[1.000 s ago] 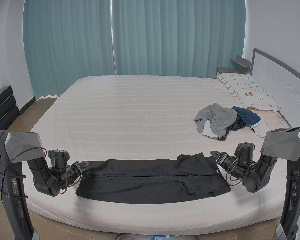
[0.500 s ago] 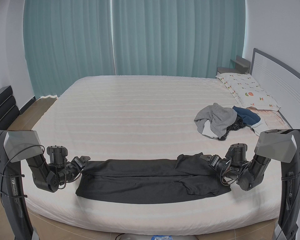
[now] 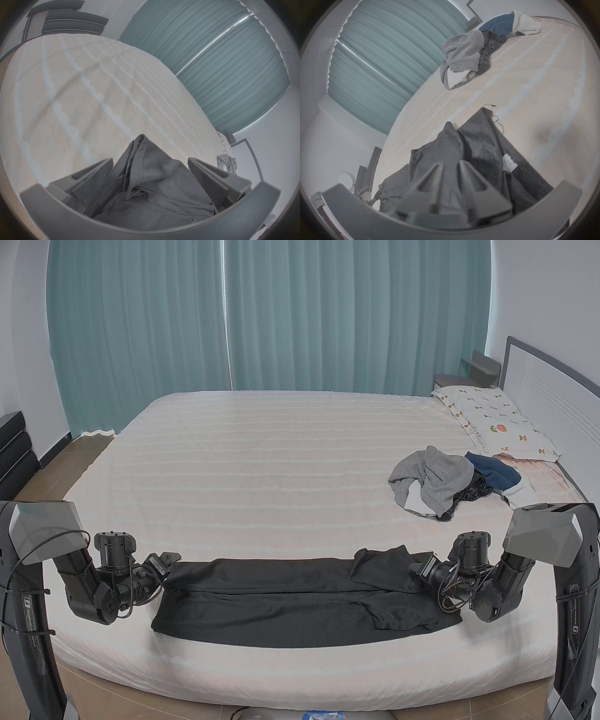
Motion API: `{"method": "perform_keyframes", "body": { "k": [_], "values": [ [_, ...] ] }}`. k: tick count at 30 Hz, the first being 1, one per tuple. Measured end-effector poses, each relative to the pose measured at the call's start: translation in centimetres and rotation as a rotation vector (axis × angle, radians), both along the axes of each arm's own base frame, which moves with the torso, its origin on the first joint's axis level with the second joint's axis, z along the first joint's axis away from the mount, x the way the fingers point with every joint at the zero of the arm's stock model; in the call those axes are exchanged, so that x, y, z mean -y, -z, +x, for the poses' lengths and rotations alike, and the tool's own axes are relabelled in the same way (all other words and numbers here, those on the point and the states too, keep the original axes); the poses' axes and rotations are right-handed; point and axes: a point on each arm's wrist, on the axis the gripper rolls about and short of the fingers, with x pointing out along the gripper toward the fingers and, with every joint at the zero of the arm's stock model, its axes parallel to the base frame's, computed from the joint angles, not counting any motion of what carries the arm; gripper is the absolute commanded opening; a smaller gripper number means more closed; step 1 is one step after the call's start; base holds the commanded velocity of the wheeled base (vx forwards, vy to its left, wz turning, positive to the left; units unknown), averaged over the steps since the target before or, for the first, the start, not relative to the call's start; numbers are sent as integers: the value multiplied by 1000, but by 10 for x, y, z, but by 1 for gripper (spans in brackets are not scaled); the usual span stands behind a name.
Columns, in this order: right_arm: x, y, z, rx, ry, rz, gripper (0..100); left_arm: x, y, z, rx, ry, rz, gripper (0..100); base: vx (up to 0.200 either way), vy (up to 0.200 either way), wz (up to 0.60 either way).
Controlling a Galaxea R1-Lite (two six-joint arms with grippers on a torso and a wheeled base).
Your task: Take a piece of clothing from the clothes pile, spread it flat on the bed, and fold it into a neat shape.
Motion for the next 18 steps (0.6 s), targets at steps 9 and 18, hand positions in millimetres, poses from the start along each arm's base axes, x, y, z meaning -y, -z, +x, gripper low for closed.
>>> {"method": "perform_keyframes", "body": {
  "k": [9, 18],
  "values": [
    [12, -3, -16, -31, -14, -24, 0, -4, 2, 0, -5, -13, 1, 100, 0, 0, 0],
    [20, -8, -30, -46, -32, -51, 0, -8, 3, 4, 1, -27, 3, 100, 0, 0, 0]
  ]
}}
